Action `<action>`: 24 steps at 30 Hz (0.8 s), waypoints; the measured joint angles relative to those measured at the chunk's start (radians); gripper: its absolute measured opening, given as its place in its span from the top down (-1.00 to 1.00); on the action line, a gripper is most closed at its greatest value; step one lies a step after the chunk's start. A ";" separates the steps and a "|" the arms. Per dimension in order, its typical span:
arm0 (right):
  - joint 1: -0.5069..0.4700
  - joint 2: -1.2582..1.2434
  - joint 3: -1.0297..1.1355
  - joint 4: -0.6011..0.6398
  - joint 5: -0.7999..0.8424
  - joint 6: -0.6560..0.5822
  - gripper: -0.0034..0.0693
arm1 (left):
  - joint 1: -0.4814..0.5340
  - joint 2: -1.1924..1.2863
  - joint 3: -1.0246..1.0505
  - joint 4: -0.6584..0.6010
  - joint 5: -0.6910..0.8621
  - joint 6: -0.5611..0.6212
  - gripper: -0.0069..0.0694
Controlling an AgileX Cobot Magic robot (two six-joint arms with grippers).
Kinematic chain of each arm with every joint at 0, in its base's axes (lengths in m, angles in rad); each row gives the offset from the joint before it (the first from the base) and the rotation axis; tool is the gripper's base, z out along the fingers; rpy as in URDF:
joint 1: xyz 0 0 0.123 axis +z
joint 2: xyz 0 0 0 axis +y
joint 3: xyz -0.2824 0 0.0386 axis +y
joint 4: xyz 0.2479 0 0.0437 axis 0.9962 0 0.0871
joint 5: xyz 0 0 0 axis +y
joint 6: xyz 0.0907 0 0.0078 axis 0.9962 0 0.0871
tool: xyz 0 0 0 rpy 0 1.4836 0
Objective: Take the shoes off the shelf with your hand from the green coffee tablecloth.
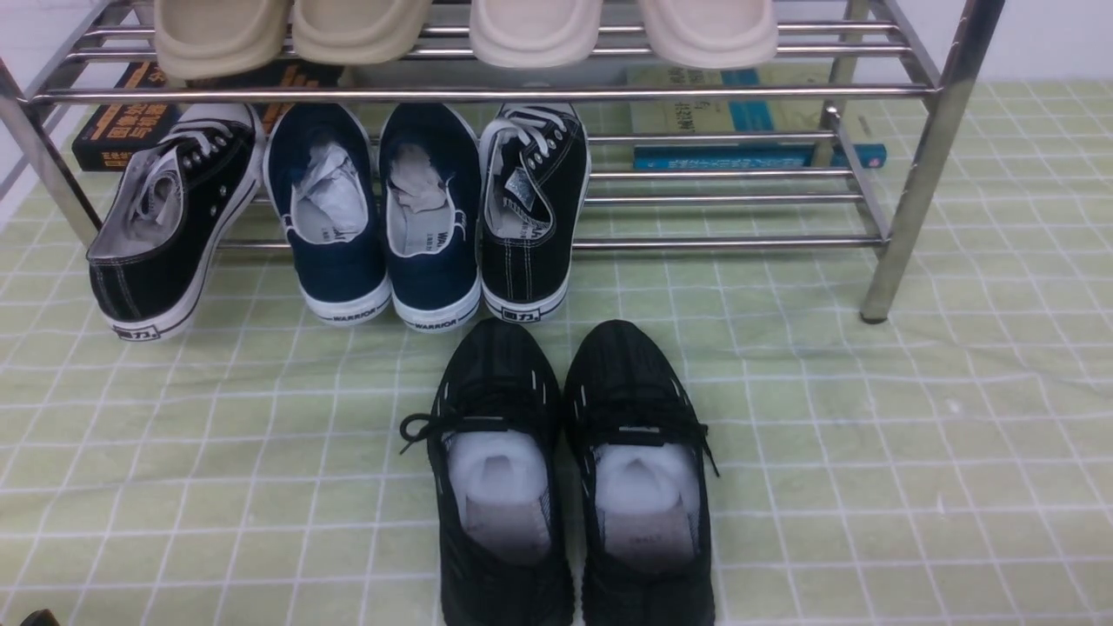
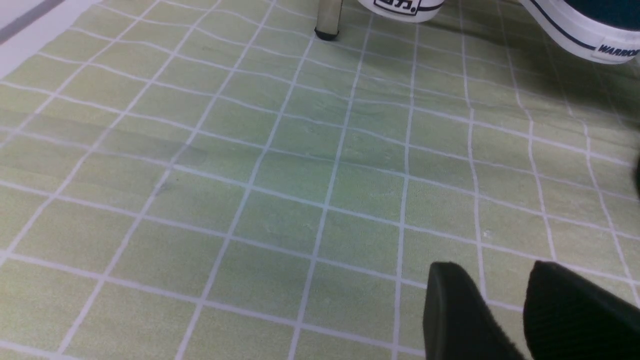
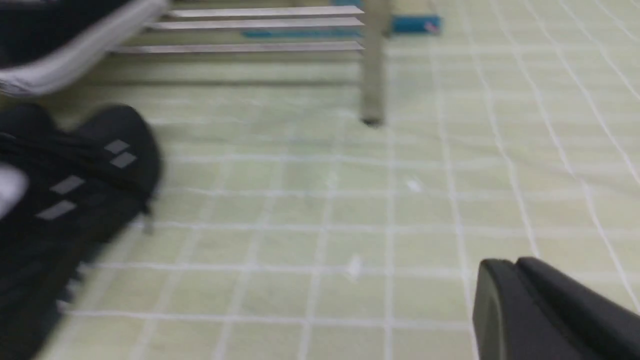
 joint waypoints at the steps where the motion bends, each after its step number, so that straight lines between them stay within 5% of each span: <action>1: -0.014 -0.003 0.011 0.000 0.014 0.000 0.80 | 0.000 0.000 0.000 0.000 0.000 0.000 0.18; 24: -0.073 -0.004 0.024 -0.021 0.015 0.001 0.69 | 0.000 0.000 0.000 0.000 0.000 0.000 0.19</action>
